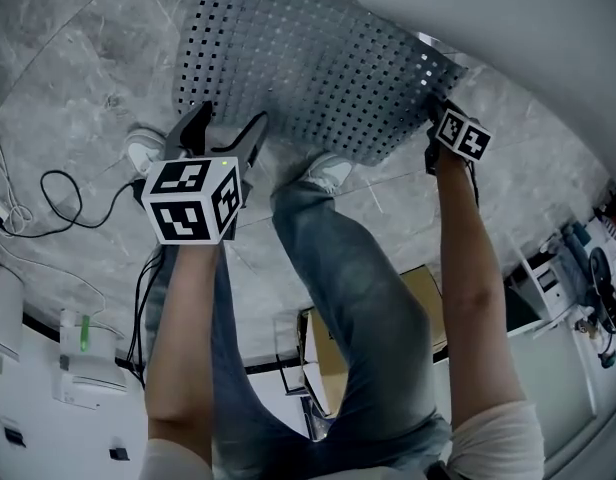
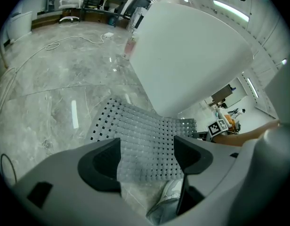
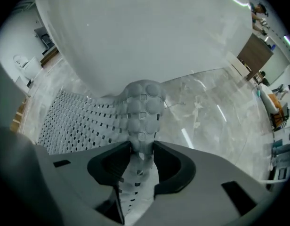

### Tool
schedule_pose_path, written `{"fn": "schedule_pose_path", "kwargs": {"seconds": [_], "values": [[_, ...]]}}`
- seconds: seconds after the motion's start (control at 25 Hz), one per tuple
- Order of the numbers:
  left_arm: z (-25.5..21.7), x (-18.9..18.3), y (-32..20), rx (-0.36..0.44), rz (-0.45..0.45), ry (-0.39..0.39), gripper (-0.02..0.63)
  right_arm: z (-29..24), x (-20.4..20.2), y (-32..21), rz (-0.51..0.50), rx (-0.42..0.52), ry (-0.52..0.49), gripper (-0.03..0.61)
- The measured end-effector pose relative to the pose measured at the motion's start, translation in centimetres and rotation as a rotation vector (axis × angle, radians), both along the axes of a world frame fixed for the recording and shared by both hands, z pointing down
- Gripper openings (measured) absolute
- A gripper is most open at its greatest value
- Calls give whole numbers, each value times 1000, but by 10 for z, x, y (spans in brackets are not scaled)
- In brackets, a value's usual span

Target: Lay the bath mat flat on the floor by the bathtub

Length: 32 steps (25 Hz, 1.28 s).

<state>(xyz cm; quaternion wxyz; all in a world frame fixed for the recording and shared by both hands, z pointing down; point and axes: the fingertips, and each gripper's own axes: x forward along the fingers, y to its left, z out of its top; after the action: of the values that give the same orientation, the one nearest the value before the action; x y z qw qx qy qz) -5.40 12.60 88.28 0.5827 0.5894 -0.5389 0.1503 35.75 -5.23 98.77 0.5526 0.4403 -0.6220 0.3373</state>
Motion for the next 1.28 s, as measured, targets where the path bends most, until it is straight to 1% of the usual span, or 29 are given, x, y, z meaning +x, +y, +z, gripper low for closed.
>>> {"fn": "schedule_pose_path", "kwargs": {"seconds": [0.08, 0.16, 0.28, 0.4, 0.48, 0.6, 0.72, 0.84, 0.92, 1.08, 1.12, 1.2, 1.28], "values": [[0, 2, 0, -1, 12, -5, 368, 0, 8, -3, 44, 28, -7, 195], [0, 5, 0, -3, 21, -8, 368, -1, 15, -2, 113, 60, -19, 215], [1, 12, 1, -6, 35, -5, 368, -1, 25, 7, 178, 67, -34, 259], [0, 20, 2, -6, 64, 2, 368, -1, 40, 17, 236, 68, -36, 249], [-3, 23, 1, -10, 74, 6, 369, -1, 54, 31, 312, 59, -44, 256], [-7, 25, -2, -11, 72, 15, 368, 1, 69, 59, 438, 39, -74, 285], [-9, 32, -4, -2, 83, 22, 368, 2, 72, 90, 488, 24, -92, 287], [-11, 44, -2, 0, 130, 29, 368, 5, 73, 120, 552, 2, -117, 285], [-11, 51, 2, -2, 157, 36, 368, 11, 73, 143, 638, -19, -153, 285], [-14, 62, 4, 9, 188, 48, 368, 31, 68, 189, 879, -40, -240, 284], [-15, 65, 4, 10, 199, 49, 368, 36, 67, 198, 928, -36, -254, 293], [-16, 71, 4, 16, 225, 49, 368, 45, 69, 205, 1000, -11, -269, 301], [-16, 72, 2, 22, 235, 48, 368, 51, 69, 203, 1051, 10, -303, 282]]}}
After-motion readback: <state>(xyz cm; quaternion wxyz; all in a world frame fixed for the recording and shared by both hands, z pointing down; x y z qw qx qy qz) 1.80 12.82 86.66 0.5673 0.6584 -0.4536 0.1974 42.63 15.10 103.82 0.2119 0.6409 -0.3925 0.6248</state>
